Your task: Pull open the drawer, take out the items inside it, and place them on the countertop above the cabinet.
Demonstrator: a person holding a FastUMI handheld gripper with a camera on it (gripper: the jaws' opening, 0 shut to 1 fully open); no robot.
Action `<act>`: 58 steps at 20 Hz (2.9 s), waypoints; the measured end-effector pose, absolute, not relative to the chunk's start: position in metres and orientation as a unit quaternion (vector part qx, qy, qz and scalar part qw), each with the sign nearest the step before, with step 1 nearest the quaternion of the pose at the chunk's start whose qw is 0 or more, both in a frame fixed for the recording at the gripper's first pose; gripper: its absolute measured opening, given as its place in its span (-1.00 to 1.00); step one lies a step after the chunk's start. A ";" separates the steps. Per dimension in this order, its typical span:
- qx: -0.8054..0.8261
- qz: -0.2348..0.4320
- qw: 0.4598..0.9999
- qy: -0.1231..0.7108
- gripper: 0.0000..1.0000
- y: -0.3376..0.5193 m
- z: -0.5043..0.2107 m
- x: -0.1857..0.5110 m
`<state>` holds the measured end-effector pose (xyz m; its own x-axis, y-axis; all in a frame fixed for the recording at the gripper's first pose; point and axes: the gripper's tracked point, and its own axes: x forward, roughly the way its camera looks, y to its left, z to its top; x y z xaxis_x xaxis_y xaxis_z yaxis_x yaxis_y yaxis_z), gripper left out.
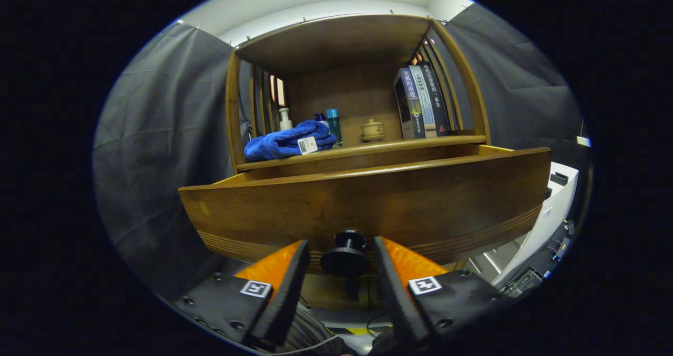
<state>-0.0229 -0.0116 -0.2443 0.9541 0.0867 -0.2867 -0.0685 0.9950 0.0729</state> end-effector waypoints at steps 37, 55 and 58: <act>0.006 0.020 0.990 0.142 0.97 -0.076 -0.017 0.112; 0.002 0.034 0.776 0.629 0.73 -0.005 -0.283 0.082; -0.016 0.017 0.758 0.651 0.68 -0.020 -0.297 0.078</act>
<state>0.0783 -0.0198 -0.2972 0.1508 0.0049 -0.9886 -0.0455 0.9990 -0.0020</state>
